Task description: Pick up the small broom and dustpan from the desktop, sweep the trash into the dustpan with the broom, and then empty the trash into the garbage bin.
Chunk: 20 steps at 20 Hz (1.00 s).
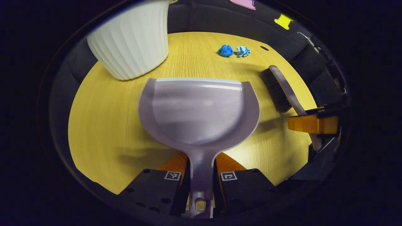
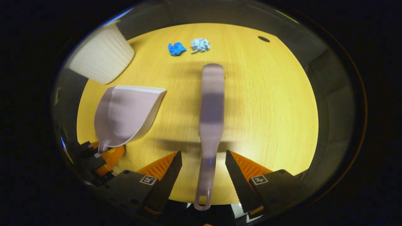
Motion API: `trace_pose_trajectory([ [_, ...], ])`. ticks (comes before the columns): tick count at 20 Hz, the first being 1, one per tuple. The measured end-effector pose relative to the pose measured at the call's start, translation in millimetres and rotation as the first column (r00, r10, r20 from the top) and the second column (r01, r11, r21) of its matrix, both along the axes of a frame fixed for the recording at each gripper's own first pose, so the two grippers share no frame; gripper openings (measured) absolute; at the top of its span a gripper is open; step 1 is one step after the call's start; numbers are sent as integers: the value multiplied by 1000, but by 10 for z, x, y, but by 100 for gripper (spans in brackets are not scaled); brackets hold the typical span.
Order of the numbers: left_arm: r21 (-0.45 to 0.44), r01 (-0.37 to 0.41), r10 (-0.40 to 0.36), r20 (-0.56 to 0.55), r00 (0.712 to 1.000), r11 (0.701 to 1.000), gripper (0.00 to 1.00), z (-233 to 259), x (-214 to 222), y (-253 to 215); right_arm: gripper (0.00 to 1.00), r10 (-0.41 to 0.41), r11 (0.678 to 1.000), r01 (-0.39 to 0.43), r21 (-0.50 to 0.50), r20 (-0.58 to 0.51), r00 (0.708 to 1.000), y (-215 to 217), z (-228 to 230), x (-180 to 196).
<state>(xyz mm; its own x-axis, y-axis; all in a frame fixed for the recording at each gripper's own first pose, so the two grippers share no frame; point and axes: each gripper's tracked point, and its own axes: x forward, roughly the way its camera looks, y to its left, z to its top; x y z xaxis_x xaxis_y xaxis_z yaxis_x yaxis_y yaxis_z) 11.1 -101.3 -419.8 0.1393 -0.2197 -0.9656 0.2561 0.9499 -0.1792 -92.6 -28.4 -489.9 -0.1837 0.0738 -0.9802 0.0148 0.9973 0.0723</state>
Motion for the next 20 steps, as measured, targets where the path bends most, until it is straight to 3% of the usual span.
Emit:
trace_pose_trajectory([
  [3,-26,-12,12,7,1000,1000,31,8,-11,-4,87,-6,998,5,-58,-32,999,-93,-150,86],
  [6,-37,-11,10,-10,1000,999,29,4,-17,-12,59,-34,997,29,-77,-55,998,-107,-224,127],
  [7,-33,-10,10,-14,1000,999,31,14,-30,-2,58,-39,996,33,-83,-69,997,-103,-253,115],
  [8,-30,-11,10,-16,1000,1000,30,16,-29,-1,42,-34,996,27,-87,-73,997,-124,-270,106],
  [10,-27,-12,11,-20,1000,1000,31,28,-32,2,33,-28,997,23,-68,-73,997,-89,-299,133],
  [16,-3,-1,1,-53,999,1000,31,58,-35,24,28,-2,1000,1,-1,-49,999,-232,-419,433],
  [20,18,6,-5,-71,997,1000,31,96,-15,16,28,30,998,-29,-49,15,999,-597,-579,1099],
])
